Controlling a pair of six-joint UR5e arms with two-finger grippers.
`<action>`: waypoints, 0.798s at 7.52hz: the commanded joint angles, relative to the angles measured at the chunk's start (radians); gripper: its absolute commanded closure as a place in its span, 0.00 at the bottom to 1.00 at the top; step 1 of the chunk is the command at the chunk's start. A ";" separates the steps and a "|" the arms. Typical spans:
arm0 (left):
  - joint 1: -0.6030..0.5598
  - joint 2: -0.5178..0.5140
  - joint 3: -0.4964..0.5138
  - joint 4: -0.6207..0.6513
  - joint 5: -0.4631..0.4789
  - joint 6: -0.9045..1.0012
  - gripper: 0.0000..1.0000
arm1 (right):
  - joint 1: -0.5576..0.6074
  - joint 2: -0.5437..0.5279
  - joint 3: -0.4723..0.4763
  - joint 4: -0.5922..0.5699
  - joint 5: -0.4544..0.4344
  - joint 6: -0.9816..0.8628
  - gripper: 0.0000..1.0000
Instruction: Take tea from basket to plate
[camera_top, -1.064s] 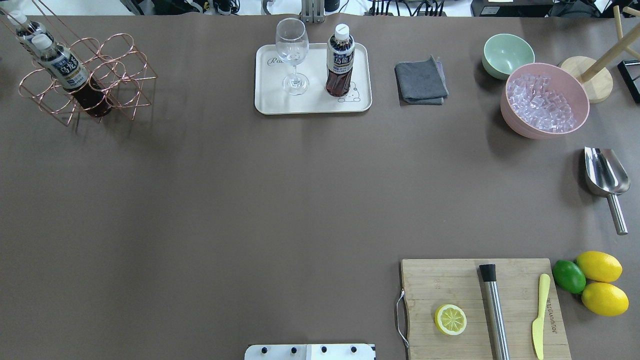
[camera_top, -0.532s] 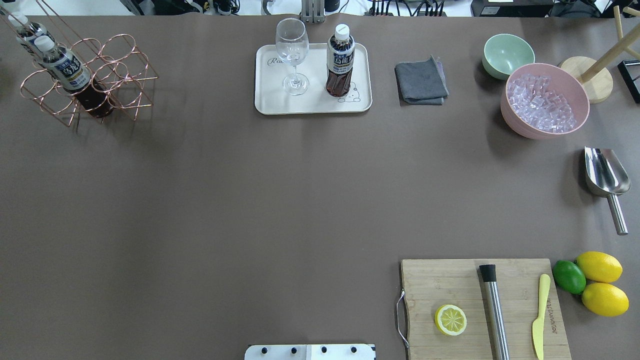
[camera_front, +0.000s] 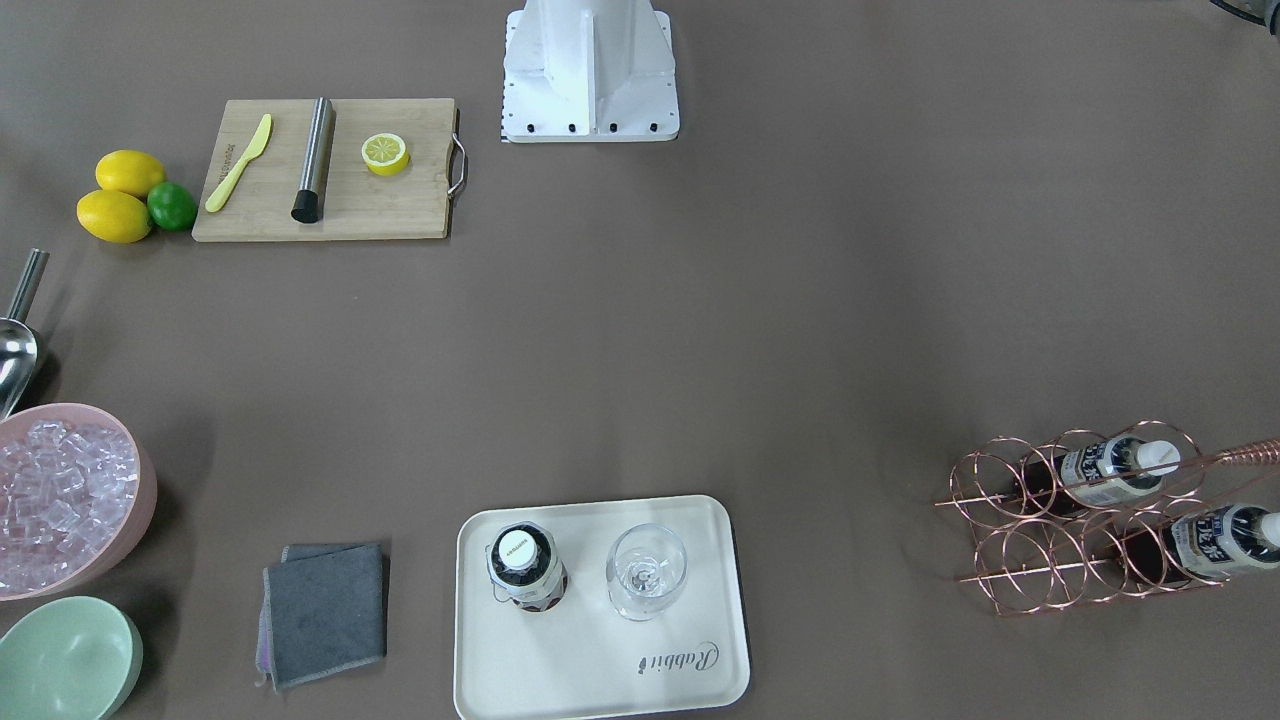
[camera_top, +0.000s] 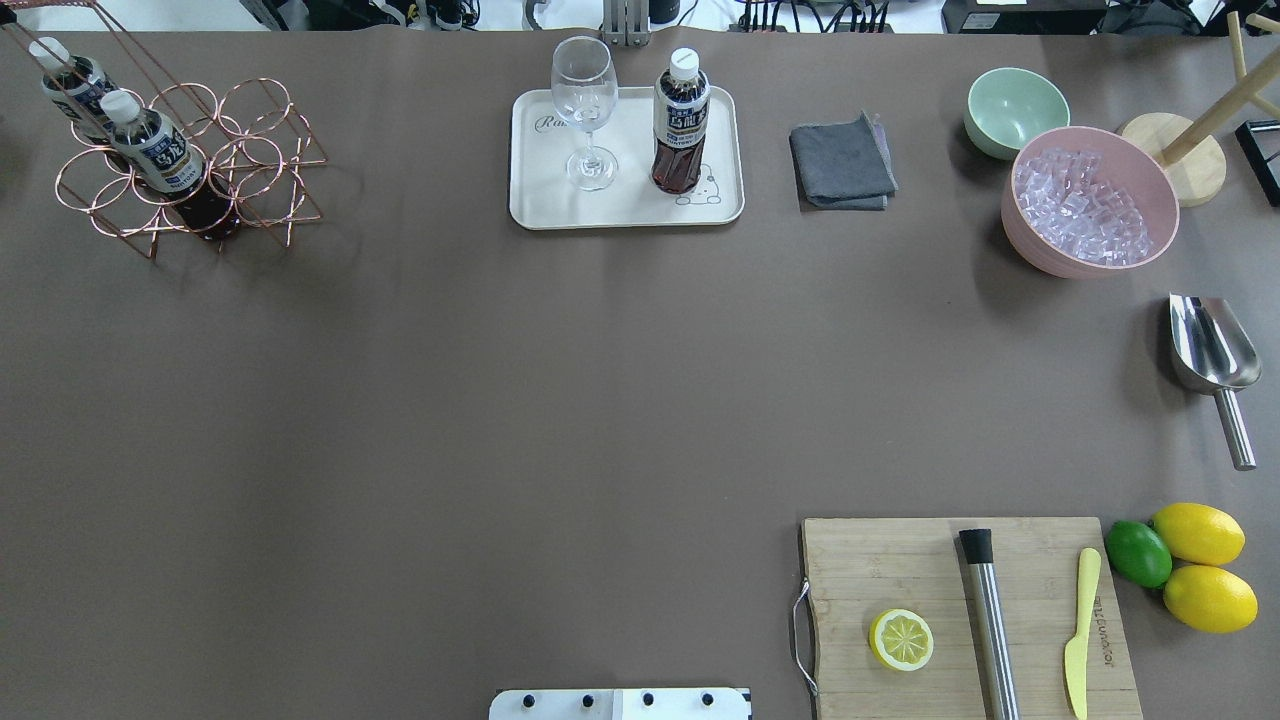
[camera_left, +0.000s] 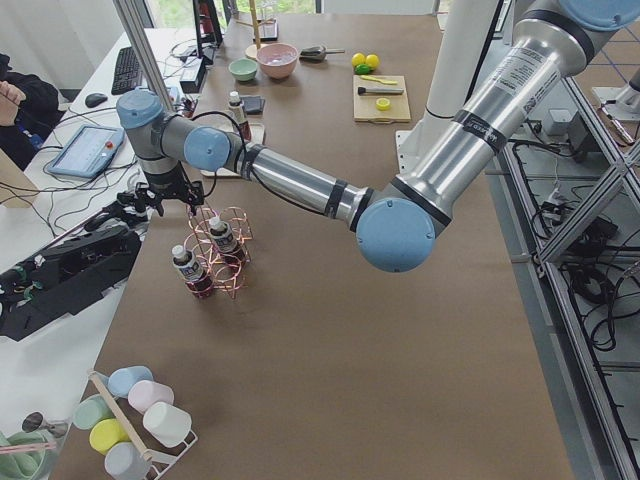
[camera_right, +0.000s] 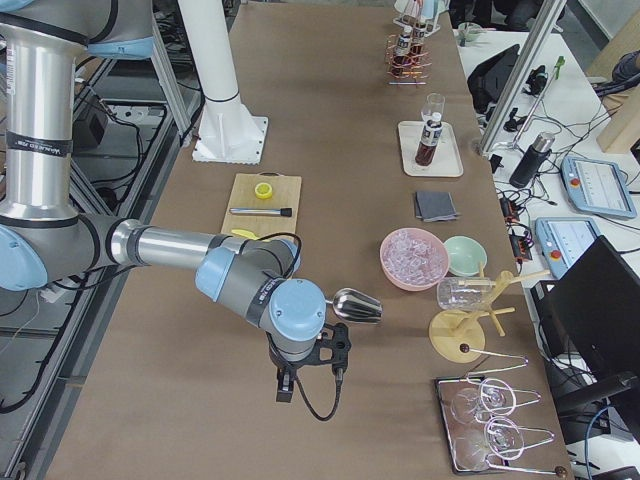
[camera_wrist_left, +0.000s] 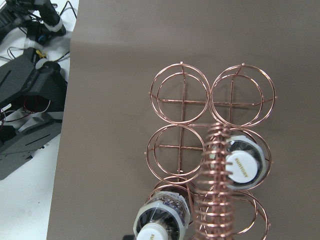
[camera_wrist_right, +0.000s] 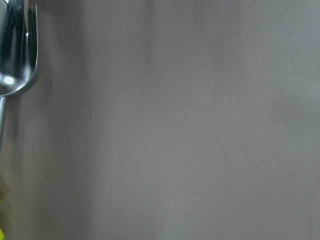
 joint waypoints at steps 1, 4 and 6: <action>0.000 0.037 0.002 0.010 -0.138 -0.078 0.02 | 0.002 0.003 0.005 -0.001 -0.001 0.002 0.00; -0.054 0.036 -0.006 0.002 -0.234 -0.304 0.02 | 0.011 -0.001 0.009 -0.001 0.002 0.002 0.00; -0.128 0.033 -0.013 -0.006 -0.236 -0.429 0.02 | 0.013 -0.001 0.011 -0.001 0.002 0.002 0.00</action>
